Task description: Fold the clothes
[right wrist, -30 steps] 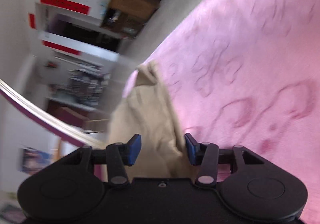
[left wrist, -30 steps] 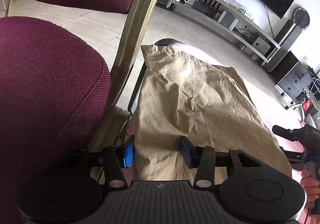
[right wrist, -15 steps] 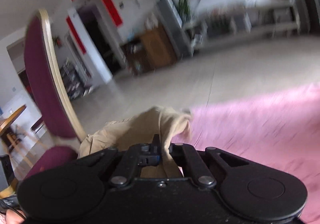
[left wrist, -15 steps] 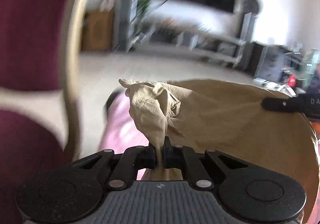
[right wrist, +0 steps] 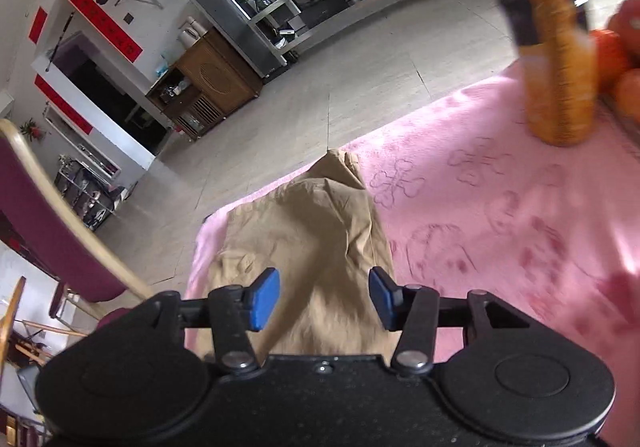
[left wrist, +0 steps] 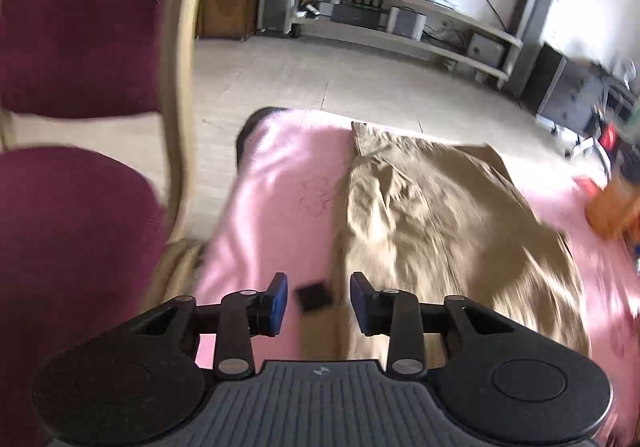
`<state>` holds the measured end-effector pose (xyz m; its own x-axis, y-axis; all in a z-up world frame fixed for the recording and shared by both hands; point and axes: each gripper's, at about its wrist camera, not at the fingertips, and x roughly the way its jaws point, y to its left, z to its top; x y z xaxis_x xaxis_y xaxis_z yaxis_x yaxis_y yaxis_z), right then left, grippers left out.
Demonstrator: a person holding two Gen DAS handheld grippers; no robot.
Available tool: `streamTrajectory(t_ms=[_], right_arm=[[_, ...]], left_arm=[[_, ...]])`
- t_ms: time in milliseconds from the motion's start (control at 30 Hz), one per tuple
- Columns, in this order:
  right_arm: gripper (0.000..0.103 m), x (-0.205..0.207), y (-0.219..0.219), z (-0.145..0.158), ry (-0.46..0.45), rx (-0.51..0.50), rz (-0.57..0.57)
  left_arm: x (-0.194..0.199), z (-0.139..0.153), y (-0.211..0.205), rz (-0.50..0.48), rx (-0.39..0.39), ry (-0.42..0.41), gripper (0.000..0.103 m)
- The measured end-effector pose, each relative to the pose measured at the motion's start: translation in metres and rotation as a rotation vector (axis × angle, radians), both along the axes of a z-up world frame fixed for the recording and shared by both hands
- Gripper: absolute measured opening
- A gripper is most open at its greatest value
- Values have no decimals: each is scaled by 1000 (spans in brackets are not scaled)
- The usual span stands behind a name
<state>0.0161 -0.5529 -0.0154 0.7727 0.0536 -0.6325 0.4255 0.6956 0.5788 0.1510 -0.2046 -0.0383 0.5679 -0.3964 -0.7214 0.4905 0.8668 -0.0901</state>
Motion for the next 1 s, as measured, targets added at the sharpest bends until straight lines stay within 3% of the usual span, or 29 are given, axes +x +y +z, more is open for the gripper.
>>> streamTrajectory(t_ms=[167,267,400,500,600,800,867,1000], right_arm=[[63,-68,26,49,-53,18,41],[65,-115,49,45,-79,55,61],[64,-149,81,-16,-44,217,91],[61,-159,99,-65,-14,352,79],[56,-154,110,-87,45,356,107],[54,-149,121,-110,107,361,126],[46,-148,124,-123,130,375,128],[40,-145,135,-140,90,424,188]], left_arm=[[-73,22,44,-54,-29,52,52],[-108,10,67,-41,-86,119,60],[-134,-25,79,23,-194,233,59],[-145,-46,79,61,-221,273,59],[-153,-53,73,59,-158,280,59],[-144,-77,71,62,-156,366,59],[-141,-83,72,72,-172,388,60],[-140,-85,69,32,-185,366,57]])
